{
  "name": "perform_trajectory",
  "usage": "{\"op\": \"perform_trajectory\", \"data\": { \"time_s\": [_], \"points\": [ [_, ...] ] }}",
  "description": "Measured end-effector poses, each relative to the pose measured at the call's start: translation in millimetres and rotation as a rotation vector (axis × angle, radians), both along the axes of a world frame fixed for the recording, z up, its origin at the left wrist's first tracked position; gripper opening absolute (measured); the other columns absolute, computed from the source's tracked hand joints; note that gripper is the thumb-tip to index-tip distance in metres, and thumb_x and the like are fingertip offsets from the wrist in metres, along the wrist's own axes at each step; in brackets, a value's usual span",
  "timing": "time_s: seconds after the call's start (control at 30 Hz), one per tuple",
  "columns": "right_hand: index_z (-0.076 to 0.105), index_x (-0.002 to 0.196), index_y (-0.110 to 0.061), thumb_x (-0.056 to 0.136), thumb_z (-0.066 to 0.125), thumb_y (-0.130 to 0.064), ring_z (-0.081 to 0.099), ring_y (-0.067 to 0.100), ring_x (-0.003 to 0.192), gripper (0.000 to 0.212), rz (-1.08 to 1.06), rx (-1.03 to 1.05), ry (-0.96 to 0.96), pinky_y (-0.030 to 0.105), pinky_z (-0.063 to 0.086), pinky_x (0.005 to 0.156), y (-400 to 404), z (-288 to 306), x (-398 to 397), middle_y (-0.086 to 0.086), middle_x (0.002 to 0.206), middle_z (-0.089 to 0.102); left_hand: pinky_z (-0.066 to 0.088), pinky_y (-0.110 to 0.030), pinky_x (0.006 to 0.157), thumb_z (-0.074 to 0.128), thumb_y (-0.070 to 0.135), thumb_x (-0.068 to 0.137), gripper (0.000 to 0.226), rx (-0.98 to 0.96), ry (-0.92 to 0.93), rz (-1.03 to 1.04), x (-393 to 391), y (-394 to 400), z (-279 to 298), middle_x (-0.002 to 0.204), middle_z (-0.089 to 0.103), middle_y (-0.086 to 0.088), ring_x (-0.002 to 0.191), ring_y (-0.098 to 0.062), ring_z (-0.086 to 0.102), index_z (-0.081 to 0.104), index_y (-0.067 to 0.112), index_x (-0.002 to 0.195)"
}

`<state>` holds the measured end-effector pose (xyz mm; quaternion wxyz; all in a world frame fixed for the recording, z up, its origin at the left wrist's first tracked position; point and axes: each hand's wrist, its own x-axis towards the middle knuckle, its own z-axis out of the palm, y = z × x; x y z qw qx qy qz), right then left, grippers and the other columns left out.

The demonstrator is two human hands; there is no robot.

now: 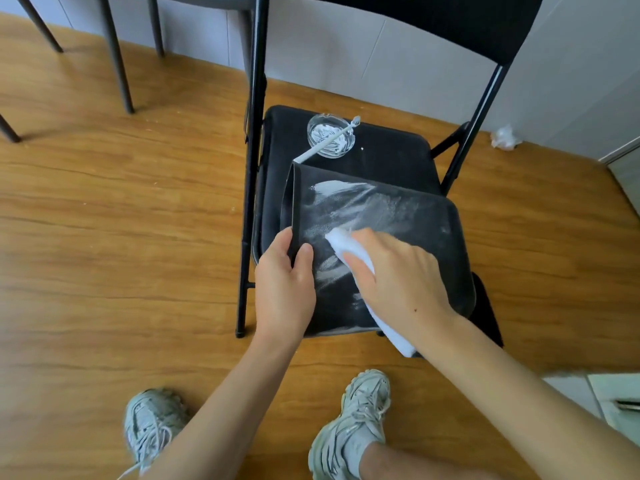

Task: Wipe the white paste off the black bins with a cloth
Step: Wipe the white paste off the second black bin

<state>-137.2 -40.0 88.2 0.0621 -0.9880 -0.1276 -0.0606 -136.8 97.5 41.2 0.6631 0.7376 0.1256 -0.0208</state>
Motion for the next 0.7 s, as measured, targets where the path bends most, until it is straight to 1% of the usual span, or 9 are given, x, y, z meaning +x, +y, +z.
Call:
{"op": "perform_trajectory", "data": {
  "time_s": [0.07, 0.1, 0.13, 0.23, 0.33, 0.4, 0.5, 0.63, 0.7],
  "points": [
    [0.059, 0.108, -0.017, 0.097, 0.045, -0.035, 0.063, 0.026, 0.071, 0.026, -0.035, -0.009, -0.021, 0.036, 0.050, 0.059, -5.6, -2.4, 19.6, 0.001, 0.087, 0.066, 0.053, -0.031, 0.061, 0.046, 0.012, 0.101, 0.019, -0.003, -0.038, 0.006, 1.1, 0.3, 0.0, 0.079, 0.064, -0.010, 0.079, -0.027, 0.065, 0.061, 0.000, 0.105],
    [0.058, 0.107, -0.015, 0.098, 0.042, -0.034, 0.062, 0.027, 0.073, 0.026, -0.101, -0.028, -0.059, 0.036, 0.048, 0.060, -9.2, -2.3, 39.9, 0.002, 0.087, 0.064, 0.043, -0.023, 0.053, 0.046, 0.010, 0.101, 0.017, -0.009, -0.057, 0.009, 1.9, 0.7, 3.3, 0.069, 0.058, 0.000, 0.064, -0.016, 0.057, 0.060, 0.006, 0.093],
    [0.056, 0.105, -0.013, 0.099, 0.040, -0.033, 0.060, 0.029, 0.073, 0.026, -0.170, -0.058, -0.080, 0.035, 0.044, 0.059, -12.6, -0.4, 58.6, 0.003, 0.083, 0.062, 0.038, -0.023, 0.050, 0.046, 0.009, 0.100, 0.019, -0.022, -0.074, 0.010, 3.4, 0.7, 4.9, 0.064, 0.054, 0.000, 0.058, -0.012, 0.049, 0.058, 0.008, 0.085],
    [0.051, 0.096, -0.012, 0.099, 0.040, -0.029, 0.056, 0.030, 0.070, 0.020, -0.225, -0.069, -0.101, 0.033, 0.033, 0.056, -10.5, 2.3, 73.0, 0.003, 0.076, 0.053, 0.042, -0.040, 0.053, 0.045, 0.009, 0.100, 0.020, -0.056, -0.078, 0.019, 6.3, 0.1, 7.5, 0.070, 0.060, -0.015, 0.058, -0.023, 0.048, 0.058, 0.006, 0.085],
    [0.058, 0.101, -0.014, 0.097, 0.048, -0.028, 0.060, 0.029, 0.069, 0.018, -0.031, -0.050, -0.076, 0.027, 0.027, 0.051, -1.3, 1.0, 32.6, 0.004, 0.082, 0.064, 0.034, -0.018, 0.048, 0.045, 0.007, 0.100, 0.020, -0.048, -0.070, 0.017, 1.9, 1.4, 6.7, 0.057, 0.050, 0.008, 0.049, -0.003, 0.041, 0.056, 0.010, 0.083],
    [0.060, 0.106, -0.015, 0.096, 0.050, -0.030, 0.062, 0.028, 0.068, 0.021, 0.045, -0.078, -0.036, 0.024, 0.026, 0.049, -4.4, 1.0, 22.5, 0.003, 0.085, 0.066, 0.033, -0.012, 0.047, 0.045, 0.007, 0.100, 0.019, -0.044, -0.068, -0.001, 1.2, 0.3, 7.4, 0.058, 0.050, 0.011, 0.047, -0.001, 0.043, 0.057, 0.011, 0.086],
    [0.056, 0.105, -0.013, 0.098, 0.042, -0.030, 0.060, 0.034, 0.074, 0.023, -0.070, -0.115, -0.082, 0.032, 0.038, 0.057, -9.6, 2.1, 64.7, 0.007, 0.084, 0.063, 0.038, -0.020, 0.049, 0.045, 0.007, 0.100, 0.021, -0.052, -0.088, 0.001, 5.2, -2.2, 8.3, 0.063, 0.056, 0.003, 0.054, -0.007, 0.049, 0.057, 0.009, 0.083],
    [0.056, 0.105, -0.013, 0.098, 0.045, -0.030, 0.061, 0.030, 0.074, 0.021, -0.122, -0.053, -0.116, 0.030, 0.037, 0.058, 1.2, 4.0, 53.7, 0.007, 0.087, 0.065, 0.034, -0.027, 0.044, 0.046, 0.007, 0.099, 0.021, -0.026, -0.105, 0.021, 4.0, -3.9, 8.3, 0.061, 0.055, 0.000, 0.050, -0.012, 0.048, 0.058, 0.008, 0.082],
    [0.059, 0.101, -0.015, 0.095, 0.051, -0.030, 0.061, 0.028, 0.067, 0.018, 0.008, 0.012, -0.044, 0.030, 0.039, 0.054, 12.4, 2.0, 10.6, 0.003, 0.082, 0.065, 0.043, -0.053, 0.056, 0.047, 0.009, 0.100, 0.021, -0.011, -0.102, 0.038, 1.0, -3.4, 7.0, 0.085, 0.065, -0.025, 0.075, -0.037, 0.063, 0.058, -0.008, 0.101]
  ]
}}
